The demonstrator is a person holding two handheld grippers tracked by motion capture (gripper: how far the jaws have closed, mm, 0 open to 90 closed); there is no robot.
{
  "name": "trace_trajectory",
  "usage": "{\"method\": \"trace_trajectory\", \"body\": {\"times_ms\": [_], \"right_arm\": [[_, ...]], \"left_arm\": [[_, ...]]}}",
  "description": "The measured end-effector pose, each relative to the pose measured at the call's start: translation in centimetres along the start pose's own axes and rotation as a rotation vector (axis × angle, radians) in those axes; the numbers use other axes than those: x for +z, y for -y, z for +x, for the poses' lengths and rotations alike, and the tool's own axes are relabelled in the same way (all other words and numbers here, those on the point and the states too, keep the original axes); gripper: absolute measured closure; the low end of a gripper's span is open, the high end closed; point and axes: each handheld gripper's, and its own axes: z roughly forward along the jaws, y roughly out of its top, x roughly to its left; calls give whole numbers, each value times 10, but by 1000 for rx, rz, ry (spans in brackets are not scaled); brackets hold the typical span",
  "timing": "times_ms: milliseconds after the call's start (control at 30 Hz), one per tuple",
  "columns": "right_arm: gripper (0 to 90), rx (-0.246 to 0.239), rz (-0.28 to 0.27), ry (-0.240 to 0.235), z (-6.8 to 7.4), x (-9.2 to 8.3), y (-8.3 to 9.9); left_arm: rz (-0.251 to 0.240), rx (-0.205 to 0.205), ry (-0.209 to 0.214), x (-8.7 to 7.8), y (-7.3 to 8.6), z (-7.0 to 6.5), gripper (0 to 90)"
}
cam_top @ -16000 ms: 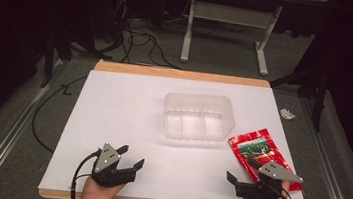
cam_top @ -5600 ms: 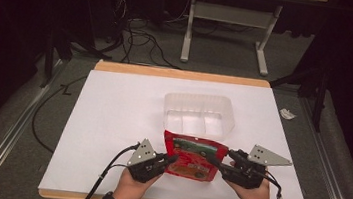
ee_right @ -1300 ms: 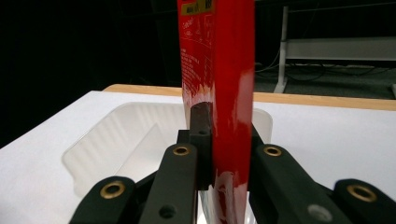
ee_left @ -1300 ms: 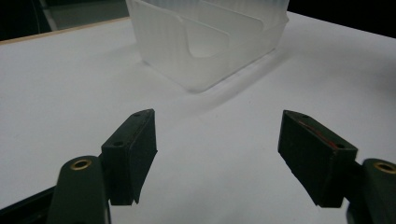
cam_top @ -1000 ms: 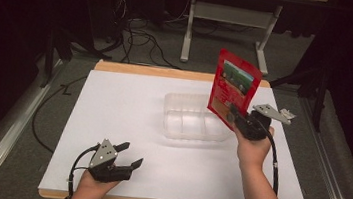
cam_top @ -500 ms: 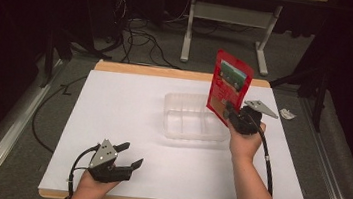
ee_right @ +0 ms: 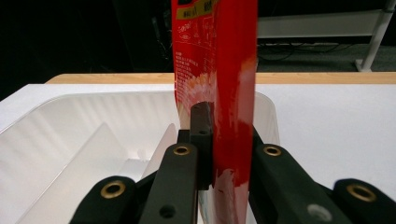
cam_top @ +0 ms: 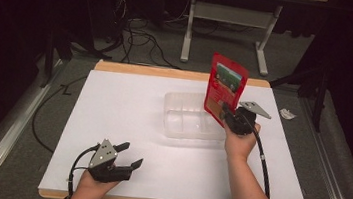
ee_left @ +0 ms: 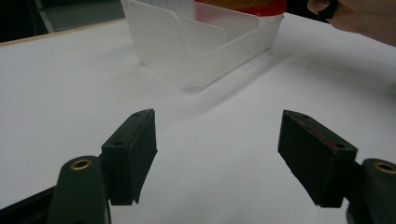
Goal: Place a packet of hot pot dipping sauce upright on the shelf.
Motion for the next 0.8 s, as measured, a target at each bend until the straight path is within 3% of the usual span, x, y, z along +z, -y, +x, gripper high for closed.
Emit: {"method": "trace_trajectory", "body": {"times_ms": [367, 800], "right_arm": [[844, -13, -27, -11, 5, -6, -6], [843, 4, -19, 3, 4, 2, 8]], "left_arm": [[5, 5, 2, 1, 0, 0, 286], [2, 1, 3, 0, 0, 0, 287]]}}
